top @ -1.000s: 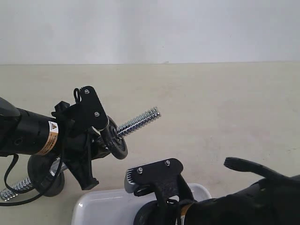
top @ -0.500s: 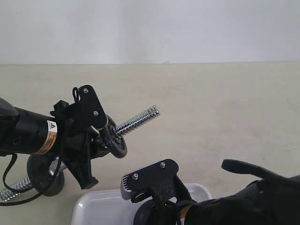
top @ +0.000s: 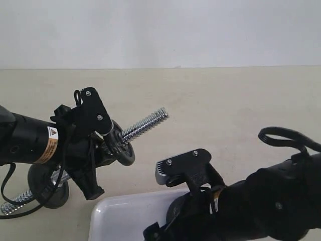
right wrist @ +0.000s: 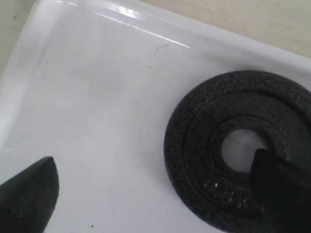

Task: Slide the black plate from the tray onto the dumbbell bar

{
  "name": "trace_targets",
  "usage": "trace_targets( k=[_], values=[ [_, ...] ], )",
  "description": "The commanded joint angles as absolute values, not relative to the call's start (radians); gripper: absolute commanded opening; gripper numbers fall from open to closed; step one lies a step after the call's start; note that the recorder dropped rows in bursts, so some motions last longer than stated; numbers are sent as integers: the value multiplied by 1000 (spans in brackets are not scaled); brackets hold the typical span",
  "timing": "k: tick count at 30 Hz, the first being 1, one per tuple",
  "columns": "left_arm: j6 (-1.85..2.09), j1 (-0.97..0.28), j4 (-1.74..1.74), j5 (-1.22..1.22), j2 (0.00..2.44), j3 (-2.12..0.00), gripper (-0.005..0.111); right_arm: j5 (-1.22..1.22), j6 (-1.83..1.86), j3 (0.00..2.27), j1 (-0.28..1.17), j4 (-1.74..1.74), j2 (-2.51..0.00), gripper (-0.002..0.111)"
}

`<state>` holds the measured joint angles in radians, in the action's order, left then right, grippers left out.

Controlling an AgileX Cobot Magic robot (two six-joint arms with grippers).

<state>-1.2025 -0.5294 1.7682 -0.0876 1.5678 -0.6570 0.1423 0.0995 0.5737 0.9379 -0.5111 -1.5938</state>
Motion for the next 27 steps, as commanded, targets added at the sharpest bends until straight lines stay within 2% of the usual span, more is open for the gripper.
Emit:
trace_targets(
  k=[1,9,15,21,27],
  values=[
    [-1210,-528,1744,-71,1513,-689,4,214,99,552,928,-508,-1504,105],
    [-1210,-528,1744,-71,1513,-689,4,183,149,552,928,-508,-1276,105],
    [-1210,-528,1744,-71,1513,-689,4,146,141,552,928,-514,-1268,105],
    [-1210,-528,1744,-71,1513,-689,4,121,-47,552,928,-563,-1268,105],
    [-1210,-528,1744,-71,1513,-689,4,114,10,552,928,-557,-1268,105]
  ],
)
